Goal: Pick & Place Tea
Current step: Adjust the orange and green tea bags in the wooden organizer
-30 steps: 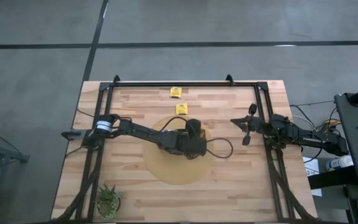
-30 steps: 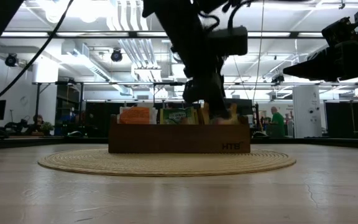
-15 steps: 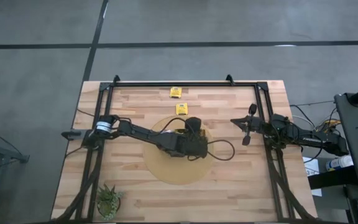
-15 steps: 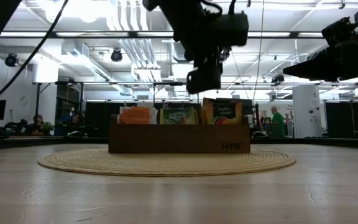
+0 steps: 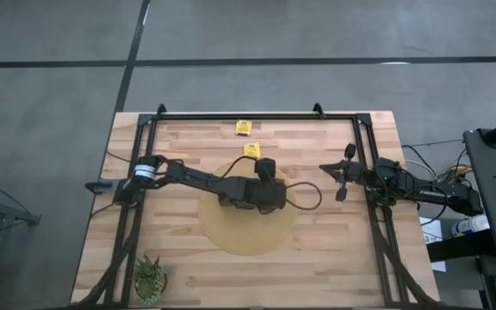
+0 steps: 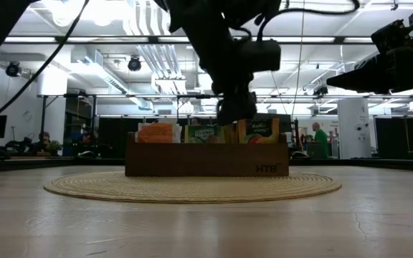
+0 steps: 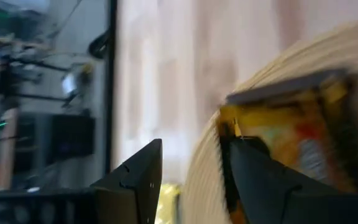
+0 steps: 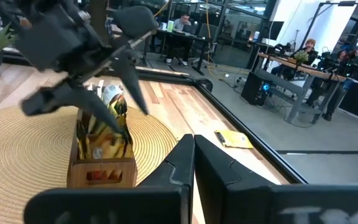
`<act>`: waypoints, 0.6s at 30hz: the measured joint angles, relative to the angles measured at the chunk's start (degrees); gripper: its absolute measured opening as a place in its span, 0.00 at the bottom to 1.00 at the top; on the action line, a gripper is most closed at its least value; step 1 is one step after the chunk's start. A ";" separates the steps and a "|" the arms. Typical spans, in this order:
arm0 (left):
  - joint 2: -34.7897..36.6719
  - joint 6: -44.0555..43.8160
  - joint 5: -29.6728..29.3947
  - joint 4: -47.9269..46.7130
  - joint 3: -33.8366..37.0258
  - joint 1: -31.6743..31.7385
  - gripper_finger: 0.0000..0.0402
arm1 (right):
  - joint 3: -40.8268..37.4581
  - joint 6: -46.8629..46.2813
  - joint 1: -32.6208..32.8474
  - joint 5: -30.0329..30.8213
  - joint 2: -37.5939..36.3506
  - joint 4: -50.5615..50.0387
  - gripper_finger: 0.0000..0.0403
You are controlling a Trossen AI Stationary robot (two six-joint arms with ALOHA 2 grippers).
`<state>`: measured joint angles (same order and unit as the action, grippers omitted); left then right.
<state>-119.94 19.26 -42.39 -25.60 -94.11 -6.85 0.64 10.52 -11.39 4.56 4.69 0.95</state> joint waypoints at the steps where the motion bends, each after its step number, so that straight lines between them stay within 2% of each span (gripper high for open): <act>1: 0.00 0.36 -1.89 -0.52 0.12 0.03 0.46 | 0.00 0.00 -0.01 -0.01 0.00 0.00 0.02; 6: -0.03 6.09 -14.28 -0.83 -0.63 -0.71 0.46 | 0.00 0.00 -0.01 -0.01 0.02 0.00 0.02; 9: -0.03 6.77 -16.58 -0.81 -2.15 -1.52 0.46 | 0.00 0.00 0.01 -0.02 0.02 0.00 0.02; 13: -0.02 3.19 -9.64 -0.77 -2.85 -1.80 0.46 | 0.00 0.00 -0.01 0.00 0.02 0.00 0.02; 18: -0.29 -4.83 8.29 -5.67 -2.24 -1.16 0.46 | 0.01 0.00 0.01 -0.01 0.02 0.00 0.02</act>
<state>-120.23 14.43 -34.10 -31.26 -96.36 -8.01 0.65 10.52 -11.38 4.55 4.71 0.95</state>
